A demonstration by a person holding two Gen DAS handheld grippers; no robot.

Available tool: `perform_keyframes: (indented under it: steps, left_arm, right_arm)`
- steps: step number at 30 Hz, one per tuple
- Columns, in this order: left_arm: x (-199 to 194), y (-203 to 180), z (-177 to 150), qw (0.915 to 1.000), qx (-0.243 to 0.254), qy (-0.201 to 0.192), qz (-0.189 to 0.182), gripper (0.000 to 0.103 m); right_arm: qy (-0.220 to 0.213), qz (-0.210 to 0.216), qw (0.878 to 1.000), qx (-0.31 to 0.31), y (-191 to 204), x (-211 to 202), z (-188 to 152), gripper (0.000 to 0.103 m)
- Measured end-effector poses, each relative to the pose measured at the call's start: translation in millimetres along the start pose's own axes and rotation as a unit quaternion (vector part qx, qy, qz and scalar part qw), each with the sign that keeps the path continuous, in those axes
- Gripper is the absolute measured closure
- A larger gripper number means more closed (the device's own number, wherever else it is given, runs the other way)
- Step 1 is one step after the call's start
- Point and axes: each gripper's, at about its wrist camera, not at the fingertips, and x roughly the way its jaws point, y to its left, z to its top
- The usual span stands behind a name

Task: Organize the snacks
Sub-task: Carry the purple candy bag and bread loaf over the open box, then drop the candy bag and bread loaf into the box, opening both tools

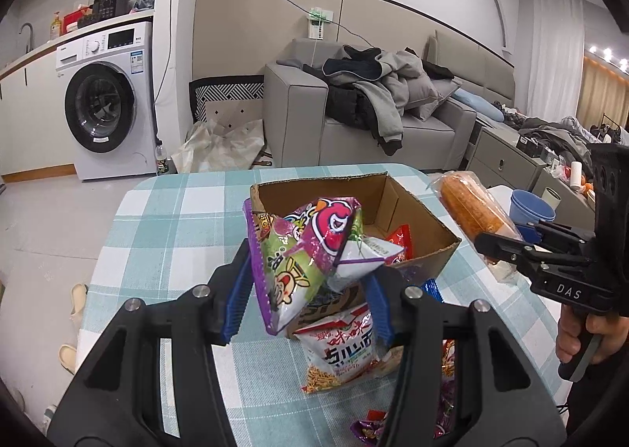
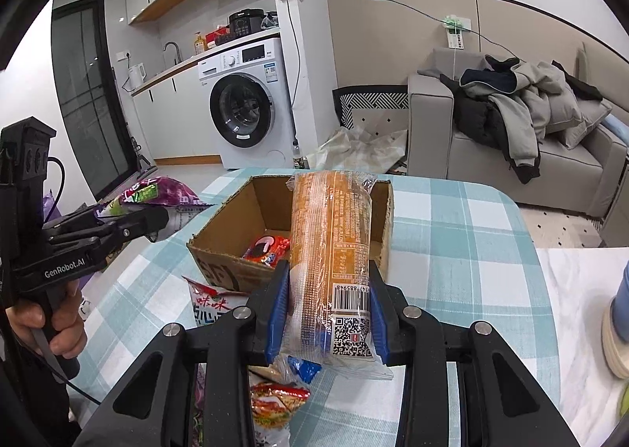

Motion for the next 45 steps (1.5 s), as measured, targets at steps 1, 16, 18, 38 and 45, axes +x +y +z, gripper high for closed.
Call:
perform_keyframes:
  steps: [1, 16, 18, 38, 45]
  left_arm:
    - [2, -1, 1, 1.0, 0.001, 0.002, 0.0, 0.054]
    - [60, -1, 16, 0.9997, -0.007, 0.024, 0.001, 0.054]
    - [68, -1, 17, 0.9995, -0.01, 0.028, -0.002, 0.054]
    - [113, -6, 23, 0.9993, 0.006, 0.038, 0.001, 0.054]
    - [118, -9, 17, 0.9988, 0.019, 0.044, 0.001, 0.052]
  right_arm:
    - [0.0, 0.002, 1.0, -0.001, 0, 2, 0, 0.067]
    - [0.008, 0.022, 1.0, -0.003, -2, 38, 16, 0.067]
    - [0.009, 0.022, 1.0, -0.001, -2, 43, 16, 0.067]
    - [0.021, 0.013, 1.0, 0.001, -7, 76, 20, 0.067]
    - [0.011, 0.004, 1.0, -0.002, -4, 72, 22, 0.053]
